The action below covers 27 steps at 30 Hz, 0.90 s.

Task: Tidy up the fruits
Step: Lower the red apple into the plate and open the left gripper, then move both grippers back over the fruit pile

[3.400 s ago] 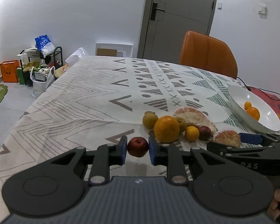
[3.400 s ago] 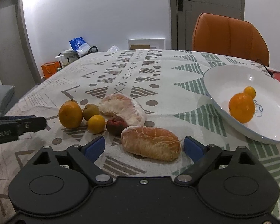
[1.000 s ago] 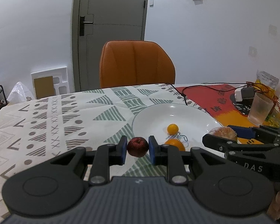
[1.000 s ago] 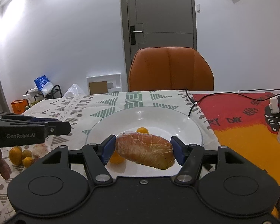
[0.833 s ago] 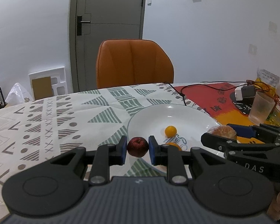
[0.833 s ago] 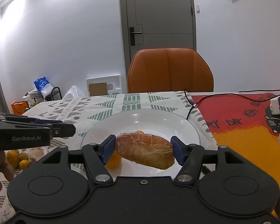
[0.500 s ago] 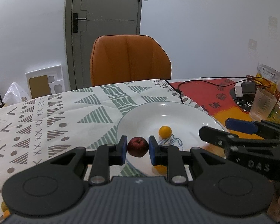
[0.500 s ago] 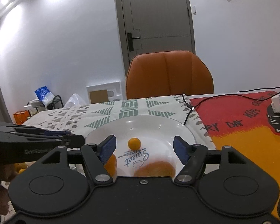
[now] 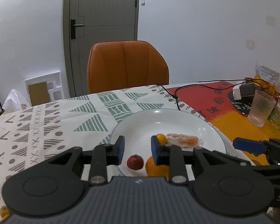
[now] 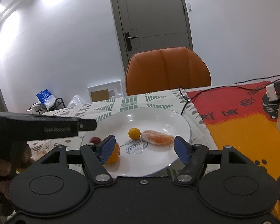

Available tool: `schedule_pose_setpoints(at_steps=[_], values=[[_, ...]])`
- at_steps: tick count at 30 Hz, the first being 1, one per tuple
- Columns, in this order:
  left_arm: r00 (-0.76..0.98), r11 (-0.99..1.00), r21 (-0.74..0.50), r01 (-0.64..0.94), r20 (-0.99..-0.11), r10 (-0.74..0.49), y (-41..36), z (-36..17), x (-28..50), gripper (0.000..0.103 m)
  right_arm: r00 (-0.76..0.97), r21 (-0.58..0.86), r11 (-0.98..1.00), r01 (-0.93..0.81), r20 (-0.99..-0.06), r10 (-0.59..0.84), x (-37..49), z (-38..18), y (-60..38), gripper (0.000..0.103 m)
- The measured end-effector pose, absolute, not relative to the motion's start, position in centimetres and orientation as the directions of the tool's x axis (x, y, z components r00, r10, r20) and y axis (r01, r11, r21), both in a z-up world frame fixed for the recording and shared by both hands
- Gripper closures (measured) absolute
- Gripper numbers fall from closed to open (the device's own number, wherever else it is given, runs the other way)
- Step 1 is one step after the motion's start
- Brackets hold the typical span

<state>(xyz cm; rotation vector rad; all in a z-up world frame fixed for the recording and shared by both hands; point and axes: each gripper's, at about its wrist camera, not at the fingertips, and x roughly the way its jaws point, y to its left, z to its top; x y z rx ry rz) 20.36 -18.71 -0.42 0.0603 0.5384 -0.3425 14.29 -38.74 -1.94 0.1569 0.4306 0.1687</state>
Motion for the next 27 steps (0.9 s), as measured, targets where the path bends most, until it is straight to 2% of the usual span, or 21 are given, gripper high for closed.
schedule_pose_setpoints(at_steps=[3,5,9,14,15,19,23,25,27], values=[[0.812,0.949,-0.031,0.313,-0.511,-0.284,-18.0,-0.2,19.9,0.067,0.892,0.196,0.973,-0.122,-0.409,0.194,14.1,-2.3,-38.7,0.033],[0.819,0.956,-0.023,0.291,-0.511,-0.262,-17.4,-0.1,19.6,0.052,0.891,0.204,0.972,-0.119,-0.41,0.195,13.9,-2.4,-38.6,0.033],[0.822,0.966,-0.021,0.257,-0.522,-0.23,-15.8,-0.1,19.0,0.044,0.892,0.227,0.968,-0.108,-0.408,0.195,13.4,-2.6,-38.2,0.029],[0.83,0.98,-0.024,0.197,-0.529,-0.18,-13.7,0.3,17.9,0.025,0.895,0.233,0.967,-0.108,-0.401,0.197,13.0,-2.3,-37.5,0.023],[0.835,0.982,-0.022,0.187,-0.523,-0.171,-13.3,0.4,17.5,0.024,0.895,0.235,0.966,-0.11,-0.399,0.199,12.9,-2.2,-37.3,0.022],[0.84,0.987,-0.037,0.159,-0.519,-0.155,-11.7,0.9,16.6,0.022,0.903,0.238,0.965,-0.114,-0.38,0.2,12.4,-1.7,-36.7,0.009],[0.839,0.989,-0.055,0.137,-0.524,-0.145,-10.2,1.2,15.7,0.016,0.9,0.245,0.96,-0.132,-0.376,0.22,12.1,-1.4,-35.9,0.008],[0.847,0.991,-0.049,0.121,-0.516,-0.129,-9.7,1.3,15.2,0.015,0.9,0.239,0.961,-0.142,-0.372,0.226,11.9,-1.2,-35.4,0.001],[0.851,0.994,-0.041,0.104,-0.514,-0.11,-9.1,1.4,14.8,0.015,0.902,0.232,0.961,-0.153,-0.364,0.231,11.7,-0.9,-35.0,0.0]])
